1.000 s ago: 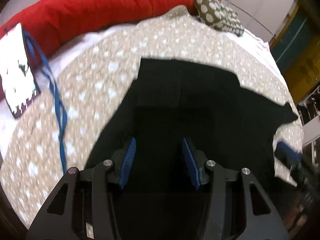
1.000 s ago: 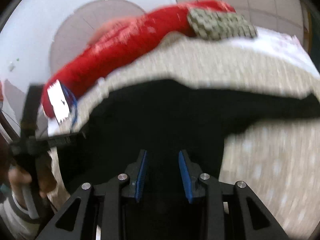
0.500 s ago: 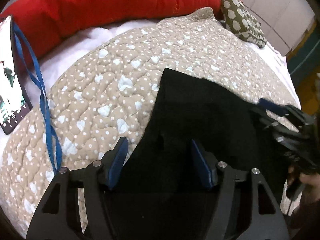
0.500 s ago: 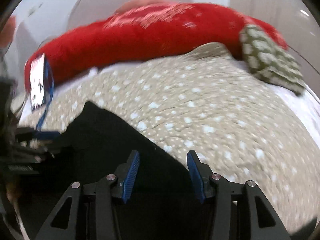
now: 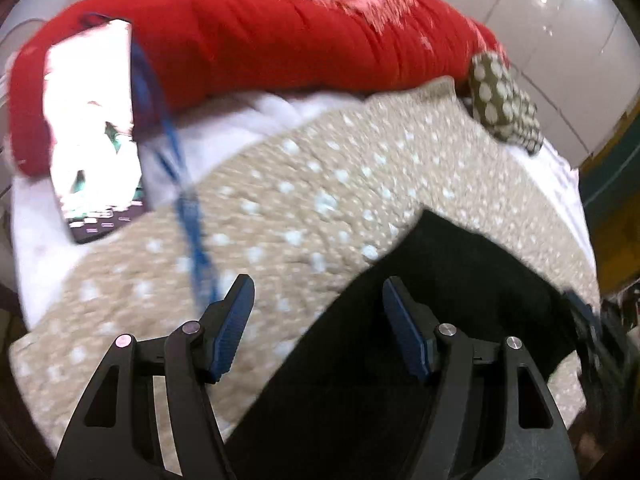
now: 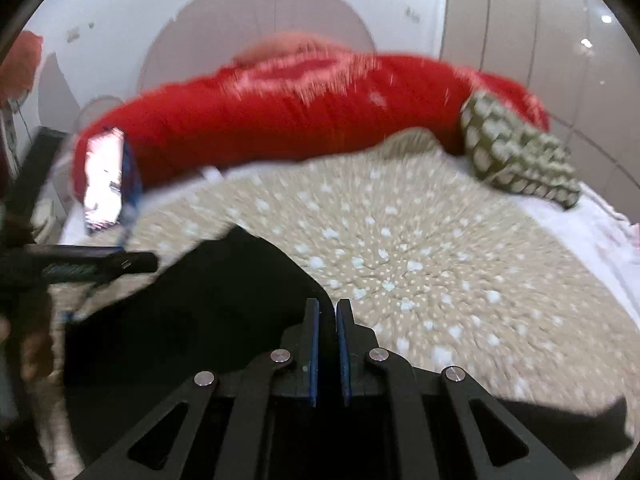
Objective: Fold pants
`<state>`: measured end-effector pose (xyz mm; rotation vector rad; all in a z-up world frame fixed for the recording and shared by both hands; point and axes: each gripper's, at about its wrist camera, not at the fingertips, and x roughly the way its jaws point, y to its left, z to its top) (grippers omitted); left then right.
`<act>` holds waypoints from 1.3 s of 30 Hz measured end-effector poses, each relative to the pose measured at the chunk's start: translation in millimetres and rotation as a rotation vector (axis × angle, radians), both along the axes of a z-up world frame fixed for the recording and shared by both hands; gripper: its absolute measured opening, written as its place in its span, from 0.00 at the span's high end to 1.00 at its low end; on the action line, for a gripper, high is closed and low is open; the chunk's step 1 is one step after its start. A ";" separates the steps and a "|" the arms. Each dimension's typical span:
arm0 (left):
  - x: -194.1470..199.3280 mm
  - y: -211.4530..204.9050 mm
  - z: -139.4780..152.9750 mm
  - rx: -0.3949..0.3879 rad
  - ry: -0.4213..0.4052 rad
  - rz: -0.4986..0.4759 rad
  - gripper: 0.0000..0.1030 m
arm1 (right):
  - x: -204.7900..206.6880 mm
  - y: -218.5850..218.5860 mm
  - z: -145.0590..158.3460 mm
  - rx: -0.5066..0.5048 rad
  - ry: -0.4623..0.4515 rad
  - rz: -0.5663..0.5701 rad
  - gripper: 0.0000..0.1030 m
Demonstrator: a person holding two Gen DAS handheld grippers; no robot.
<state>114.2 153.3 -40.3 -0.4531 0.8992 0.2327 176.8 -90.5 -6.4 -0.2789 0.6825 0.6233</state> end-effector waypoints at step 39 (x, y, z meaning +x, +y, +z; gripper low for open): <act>-58.4 -95.3 -14.1 0.071 0.059 -0.293 0.34 | -37.9 -298.6 -57.4 0.599 0.281 -0.947 0.91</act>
